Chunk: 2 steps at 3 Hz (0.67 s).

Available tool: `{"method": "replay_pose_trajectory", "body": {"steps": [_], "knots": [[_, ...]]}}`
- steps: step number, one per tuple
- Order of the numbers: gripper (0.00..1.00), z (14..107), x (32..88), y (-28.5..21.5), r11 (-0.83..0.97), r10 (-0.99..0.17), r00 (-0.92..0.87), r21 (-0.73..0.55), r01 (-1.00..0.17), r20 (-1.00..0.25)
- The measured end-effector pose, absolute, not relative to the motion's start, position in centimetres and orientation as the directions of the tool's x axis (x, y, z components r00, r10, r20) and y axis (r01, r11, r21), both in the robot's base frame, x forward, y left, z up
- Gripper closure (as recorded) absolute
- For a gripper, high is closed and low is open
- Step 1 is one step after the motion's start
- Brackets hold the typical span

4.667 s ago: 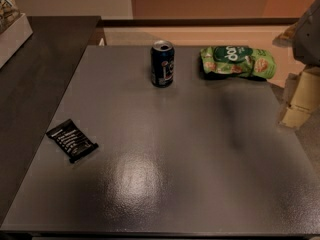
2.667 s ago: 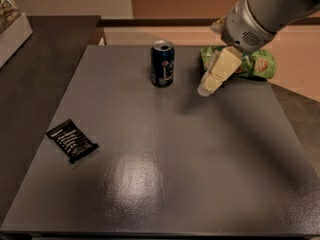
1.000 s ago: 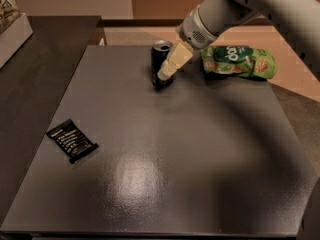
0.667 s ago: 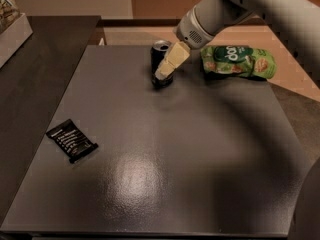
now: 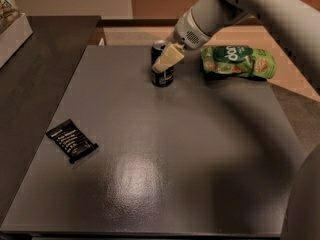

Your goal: Move pepsi can near rxbar chocolate

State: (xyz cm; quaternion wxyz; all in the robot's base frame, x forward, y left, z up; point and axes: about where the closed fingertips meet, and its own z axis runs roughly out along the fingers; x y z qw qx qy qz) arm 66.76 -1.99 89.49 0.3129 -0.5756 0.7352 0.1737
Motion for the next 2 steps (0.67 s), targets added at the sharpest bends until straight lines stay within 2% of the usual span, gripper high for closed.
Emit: {"method": "replay_pose_trajectory", "body": {"steps": [2], "knots": [[0.87,91.1,64.2,-1.7,0.206,-0.737,-0.072,-0.121,-0.971,-0.672]]}}
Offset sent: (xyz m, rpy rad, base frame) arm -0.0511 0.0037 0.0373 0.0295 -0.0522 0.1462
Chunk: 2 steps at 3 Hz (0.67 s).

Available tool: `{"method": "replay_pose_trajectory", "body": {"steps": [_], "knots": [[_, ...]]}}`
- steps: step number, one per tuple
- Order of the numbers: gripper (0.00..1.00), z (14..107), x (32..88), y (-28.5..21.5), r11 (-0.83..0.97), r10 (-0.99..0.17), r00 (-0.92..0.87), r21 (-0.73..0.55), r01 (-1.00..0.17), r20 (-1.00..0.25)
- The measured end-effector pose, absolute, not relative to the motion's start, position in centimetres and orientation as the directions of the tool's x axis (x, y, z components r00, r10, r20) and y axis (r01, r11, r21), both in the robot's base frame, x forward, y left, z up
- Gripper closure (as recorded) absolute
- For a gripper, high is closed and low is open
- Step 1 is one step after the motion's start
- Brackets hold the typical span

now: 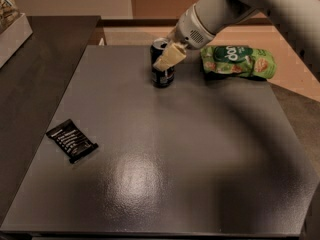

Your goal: Move pepsi can near rxbar chocolate

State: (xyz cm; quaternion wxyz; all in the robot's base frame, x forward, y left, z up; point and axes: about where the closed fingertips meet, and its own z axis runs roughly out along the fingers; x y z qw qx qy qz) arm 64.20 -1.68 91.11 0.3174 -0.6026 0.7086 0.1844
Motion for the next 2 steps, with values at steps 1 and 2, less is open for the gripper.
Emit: {"method": "replay_pose_trajectory", "body": {"steps": [1,2], "knots": [[1.00,92.3,61.7,-0.1,0.110,-0.732,0.013,-0.138,-0.984,-0.681],[1.00,93.0,59.2,2.1,0.006,-0.719,0.096,-0.144,-0.990,-0.688]]}}
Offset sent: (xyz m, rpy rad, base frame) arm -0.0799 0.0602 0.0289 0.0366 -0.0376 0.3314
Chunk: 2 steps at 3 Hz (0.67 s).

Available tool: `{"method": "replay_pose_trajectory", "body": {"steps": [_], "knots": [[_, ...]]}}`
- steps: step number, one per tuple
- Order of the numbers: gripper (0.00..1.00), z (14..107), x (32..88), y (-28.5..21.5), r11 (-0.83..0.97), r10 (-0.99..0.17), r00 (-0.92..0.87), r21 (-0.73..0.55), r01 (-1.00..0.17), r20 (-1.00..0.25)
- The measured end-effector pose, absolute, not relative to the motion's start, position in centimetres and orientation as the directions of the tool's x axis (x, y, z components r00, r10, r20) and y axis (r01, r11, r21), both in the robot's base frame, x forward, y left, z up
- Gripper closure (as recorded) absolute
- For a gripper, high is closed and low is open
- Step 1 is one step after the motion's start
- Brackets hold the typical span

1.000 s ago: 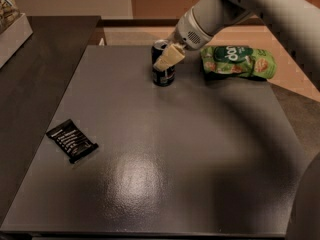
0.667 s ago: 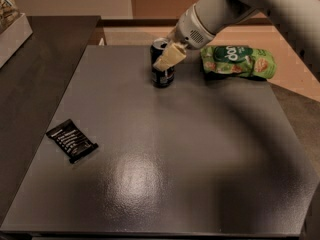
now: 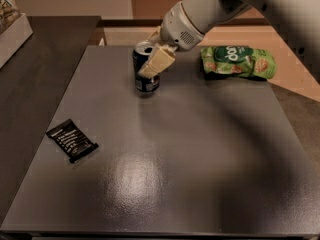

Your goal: Move pepsi can near rxbar chocolate

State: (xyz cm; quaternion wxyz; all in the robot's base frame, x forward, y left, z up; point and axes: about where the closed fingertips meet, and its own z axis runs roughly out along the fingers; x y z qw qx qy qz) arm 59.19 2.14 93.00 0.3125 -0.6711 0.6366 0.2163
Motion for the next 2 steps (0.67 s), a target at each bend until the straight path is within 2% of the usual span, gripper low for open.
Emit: {"method": "replay_pose_trajectory", "body": {"steps": [1,2], "knots": [[1.00,93.51,57.19,3.93,-0.082,-0.700,0.159,-0.143,-0.986,-0.696],[1.00,93.52,57.04,4.07,-0.089,-0.698,0.164,-0.143,-0.986,-0.697]]}}
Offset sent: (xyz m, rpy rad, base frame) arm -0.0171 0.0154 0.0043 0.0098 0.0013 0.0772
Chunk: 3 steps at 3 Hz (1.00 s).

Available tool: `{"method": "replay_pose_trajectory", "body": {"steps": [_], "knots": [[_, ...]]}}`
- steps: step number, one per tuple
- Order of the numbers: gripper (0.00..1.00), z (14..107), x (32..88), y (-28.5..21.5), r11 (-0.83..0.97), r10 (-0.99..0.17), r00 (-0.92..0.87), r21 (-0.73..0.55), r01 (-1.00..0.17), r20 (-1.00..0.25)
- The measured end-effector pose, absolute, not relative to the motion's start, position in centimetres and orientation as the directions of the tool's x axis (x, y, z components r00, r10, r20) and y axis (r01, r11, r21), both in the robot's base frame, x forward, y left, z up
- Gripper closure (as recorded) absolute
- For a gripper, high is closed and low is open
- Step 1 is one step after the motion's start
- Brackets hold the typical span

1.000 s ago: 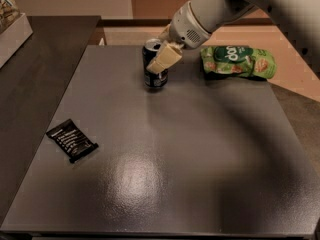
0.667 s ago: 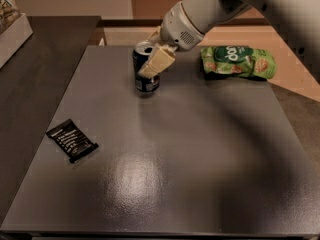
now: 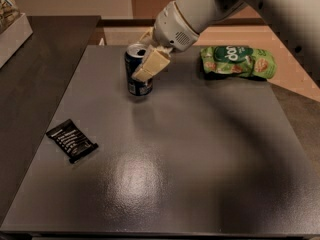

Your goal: Move pepsi can near rxbar chocolate

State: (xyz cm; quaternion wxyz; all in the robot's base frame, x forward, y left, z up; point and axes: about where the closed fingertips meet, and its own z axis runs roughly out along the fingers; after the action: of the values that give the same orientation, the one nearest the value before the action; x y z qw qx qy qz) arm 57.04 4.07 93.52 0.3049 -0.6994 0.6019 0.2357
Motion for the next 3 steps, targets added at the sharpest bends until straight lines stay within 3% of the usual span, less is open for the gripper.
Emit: {"method": "replay_pose_trajectory", "body": {"steps": [3], "knots": [[1.00,91.1,53.7,7.3,-0.237,-0.679,0.252,-0.119,-0.964,-0.689]]}}
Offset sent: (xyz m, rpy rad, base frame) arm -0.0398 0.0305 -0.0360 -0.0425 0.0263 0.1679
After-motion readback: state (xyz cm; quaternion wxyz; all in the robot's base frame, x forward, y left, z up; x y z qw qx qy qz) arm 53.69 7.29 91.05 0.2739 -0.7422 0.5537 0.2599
